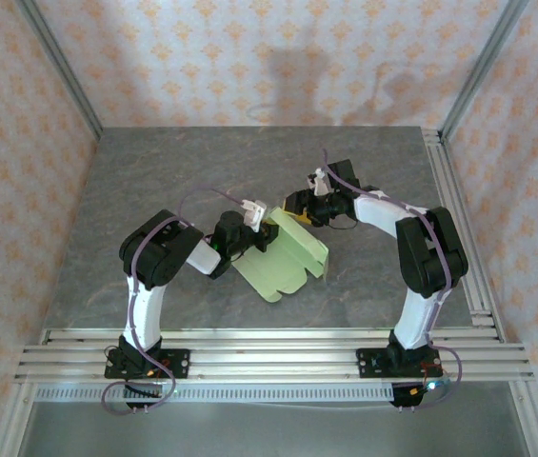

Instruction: Fold the paper box

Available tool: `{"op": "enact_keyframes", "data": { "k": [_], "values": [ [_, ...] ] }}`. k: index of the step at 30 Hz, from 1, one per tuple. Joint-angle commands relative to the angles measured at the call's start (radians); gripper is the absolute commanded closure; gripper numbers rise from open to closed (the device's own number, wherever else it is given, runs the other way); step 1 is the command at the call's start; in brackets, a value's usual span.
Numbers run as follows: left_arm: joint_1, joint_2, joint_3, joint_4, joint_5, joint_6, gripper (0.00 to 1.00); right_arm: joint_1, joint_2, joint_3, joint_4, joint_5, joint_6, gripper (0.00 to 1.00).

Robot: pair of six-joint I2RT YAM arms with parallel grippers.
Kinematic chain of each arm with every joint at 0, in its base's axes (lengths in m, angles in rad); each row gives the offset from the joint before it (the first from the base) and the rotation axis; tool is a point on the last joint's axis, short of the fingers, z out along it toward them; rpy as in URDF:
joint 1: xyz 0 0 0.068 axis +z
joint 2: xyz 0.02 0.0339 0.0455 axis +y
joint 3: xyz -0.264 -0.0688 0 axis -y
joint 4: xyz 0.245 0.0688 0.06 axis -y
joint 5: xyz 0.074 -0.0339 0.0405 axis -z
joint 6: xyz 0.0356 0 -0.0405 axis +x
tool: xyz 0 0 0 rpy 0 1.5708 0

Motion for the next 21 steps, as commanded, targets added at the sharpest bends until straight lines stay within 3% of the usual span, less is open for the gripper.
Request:
{"op": "enact_keyframes", "data": {
  "k": [1, 9, 12, 18, 21],
  "values": [
    [0.013, 0.011, -0.003, 0.081, 0.032, -0.017, 0.81, -0.007, 0.026, -0.039, -0.033, 0.023, 0.022, 0.4],
    [0.018, 0.01, 0.014, 0.062, 0.07, -0.019, 0.83, -0.005, 0.014, -0.052, -0.042, 0.036, 0.023, 0.4],
    [0.019, 0.009, 0.021, 0.051, 0.082, -0.015, 0.93, -0.007, 0.014, -0.053, -0.046, 0.036, 0.024, 0.4],
    [0.019, -0.002, 0.026, 0.028, 0.094, -0.008, 0.99, -0.007, -0.007, -0.058, -0.046, 0.041, 0.025, 0.38],
    [0.019, -0.012, 0.027, 0.012, 0.102, -0.009, 1.0, -0.006, -0.043, -0.063, -0.047, 0.053, 0.022, 0.33]
  ]
}}
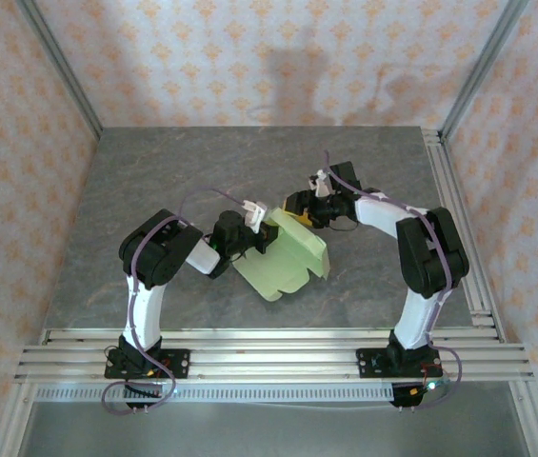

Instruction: Fold the paper box

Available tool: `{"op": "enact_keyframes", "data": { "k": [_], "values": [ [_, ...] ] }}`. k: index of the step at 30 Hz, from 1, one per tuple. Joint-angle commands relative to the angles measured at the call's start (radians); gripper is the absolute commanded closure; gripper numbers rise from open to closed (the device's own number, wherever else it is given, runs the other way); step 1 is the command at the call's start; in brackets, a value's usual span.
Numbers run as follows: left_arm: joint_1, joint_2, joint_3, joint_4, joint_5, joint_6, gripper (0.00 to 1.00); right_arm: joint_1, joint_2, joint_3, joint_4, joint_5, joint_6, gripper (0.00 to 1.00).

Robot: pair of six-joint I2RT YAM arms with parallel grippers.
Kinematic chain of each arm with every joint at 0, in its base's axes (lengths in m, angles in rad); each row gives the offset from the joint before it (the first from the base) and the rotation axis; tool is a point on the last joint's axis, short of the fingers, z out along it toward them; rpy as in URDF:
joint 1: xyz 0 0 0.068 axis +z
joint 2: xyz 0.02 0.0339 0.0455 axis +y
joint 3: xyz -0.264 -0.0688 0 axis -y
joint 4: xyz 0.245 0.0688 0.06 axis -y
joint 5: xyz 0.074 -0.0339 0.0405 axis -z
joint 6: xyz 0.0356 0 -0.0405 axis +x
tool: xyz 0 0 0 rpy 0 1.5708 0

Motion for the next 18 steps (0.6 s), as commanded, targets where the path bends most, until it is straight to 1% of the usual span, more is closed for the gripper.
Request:
{"op": "enact_keyframes", "data": {
  "k": [1, 5, 10, 12, 15, 18],
  "values": [
    [0.008, -0.018, 0.031, 0.006, 0.027, -0.007, 1.0, -0.002, -0.05, -0.033, -0.078, 0.064, -0.005, 0.31],
    [0.008, -0.036, 0.035, -0.024, 0.05, -0.026, 1.0, -0.014, -0.147, -0.033, -0.078, 0.111, 0.02, 0.23],
    [0.008, -0.076, 0.022, -0.038, 0.064, -0.061, 1.0, -0.076, -0.238, -0.059, -0.077, 0.166, 0.053, 0.22],
    [0.007, -0.102, 0.028, -0.064, 0.093, -0.072, 1.0, -0.116, -0.261, -0.088, -0.059, 0.153, 0.071, 0.23],
    [0.006, -0.132, 0.059, -0.14, 0.172, -0.069, 1.0, -0.162, -0.279, -0.127, -0.04, 0.107, 0.088, 0.25],
    [0.006, -0.136, 0.096, -0.184, 0.201, -0.075, 1.0, -0.174, -0.268, -0.127, -0.083, 0.039, 0.051, 0.26]
  ]
}}
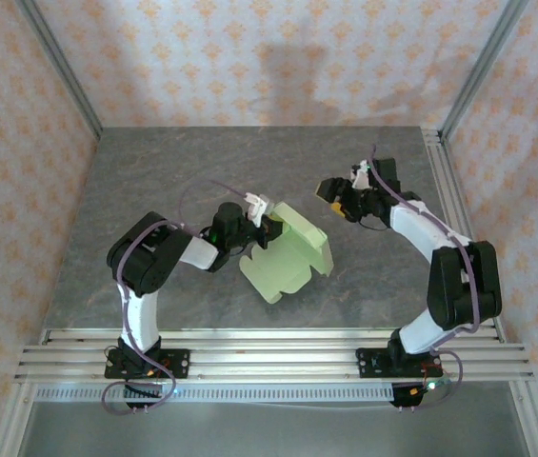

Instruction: Fold the paper box

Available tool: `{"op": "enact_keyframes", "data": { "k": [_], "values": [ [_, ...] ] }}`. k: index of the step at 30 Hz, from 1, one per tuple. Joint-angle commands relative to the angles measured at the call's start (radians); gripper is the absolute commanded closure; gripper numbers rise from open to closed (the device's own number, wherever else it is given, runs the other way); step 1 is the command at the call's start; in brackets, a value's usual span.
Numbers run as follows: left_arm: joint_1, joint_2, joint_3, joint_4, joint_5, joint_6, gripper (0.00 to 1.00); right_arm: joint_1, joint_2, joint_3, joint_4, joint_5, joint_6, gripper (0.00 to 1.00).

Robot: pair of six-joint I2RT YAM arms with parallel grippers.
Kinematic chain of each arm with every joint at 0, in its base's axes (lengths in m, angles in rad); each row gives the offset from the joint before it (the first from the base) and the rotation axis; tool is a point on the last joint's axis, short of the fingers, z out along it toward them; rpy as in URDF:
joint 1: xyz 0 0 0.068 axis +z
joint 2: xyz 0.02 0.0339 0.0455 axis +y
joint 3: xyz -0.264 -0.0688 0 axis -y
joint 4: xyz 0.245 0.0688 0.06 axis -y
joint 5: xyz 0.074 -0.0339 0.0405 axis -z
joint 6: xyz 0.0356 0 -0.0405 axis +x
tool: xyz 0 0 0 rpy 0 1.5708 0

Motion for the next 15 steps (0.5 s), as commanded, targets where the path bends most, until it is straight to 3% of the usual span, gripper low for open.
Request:
{"op": "enact_keyframes", "data": {
  "k": [1, 4, 15],
  "values": [
    [0.005, -0.048, 0.057, -0.073, 0.069, -0.018, 1.0, 0.001, 0.004, -0.013, -0.038, -0.088, -0.021, 0.27],
    [0.003, -0.078, 0.08, -0.112, 0.053, -0.025, 1.0, 0.01, 0.007, -0.037, -0.021, -0.17, -0.029, 0.28],
    [-0.021, -0.119, 0.079, -0.078, -0.023, -0.131, 1.0, 0.112, -0.011, -0.07, 0.04, -0.225, -0.052, 0.29]
  ]
}}
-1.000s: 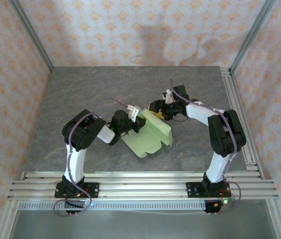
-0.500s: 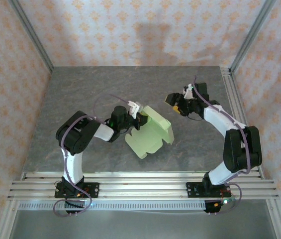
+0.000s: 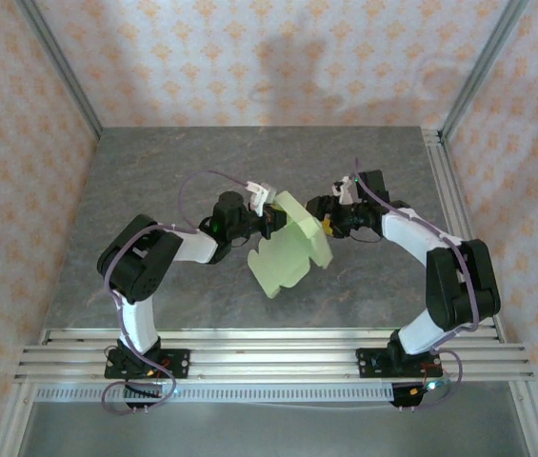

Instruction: Fold the paper box

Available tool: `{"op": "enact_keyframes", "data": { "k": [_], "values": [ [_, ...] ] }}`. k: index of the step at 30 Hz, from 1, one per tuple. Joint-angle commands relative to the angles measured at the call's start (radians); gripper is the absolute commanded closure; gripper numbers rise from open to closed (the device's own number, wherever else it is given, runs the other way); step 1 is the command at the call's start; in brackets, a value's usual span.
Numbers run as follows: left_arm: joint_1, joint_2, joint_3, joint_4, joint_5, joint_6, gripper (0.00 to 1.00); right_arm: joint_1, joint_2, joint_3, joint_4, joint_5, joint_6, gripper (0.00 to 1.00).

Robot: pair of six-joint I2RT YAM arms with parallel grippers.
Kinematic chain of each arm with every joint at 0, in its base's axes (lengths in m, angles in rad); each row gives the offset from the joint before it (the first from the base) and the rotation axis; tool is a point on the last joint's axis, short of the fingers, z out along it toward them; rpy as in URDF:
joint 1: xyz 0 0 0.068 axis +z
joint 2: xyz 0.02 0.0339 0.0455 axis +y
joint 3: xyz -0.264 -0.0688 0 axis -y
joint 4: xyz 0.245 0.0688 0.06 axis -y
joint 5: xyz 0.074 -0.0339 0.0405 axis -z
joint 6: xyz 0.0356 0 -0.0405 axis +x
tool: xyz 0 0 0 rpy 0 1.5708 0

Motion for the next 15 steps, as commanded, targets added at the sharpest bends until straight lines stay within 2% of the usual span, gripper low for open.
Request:
{"op": "enact_keyframes", "data": {
  "k": [1, 15],
  "values": [
    [-0.019, -0.051, 0.02, 0.006, -0.048, -0.037, 1.0, 0.032, -0.015, 0.003, 0.036, -0.055, -0.02, 0.29],
    [-0.045, -0.08, 0.008, 0.012, -0.162, -0.096, 1.0, 0.061, -0.03, -0.05, 0.113, -0.063, 0.008, 0.3]
  ]
}}
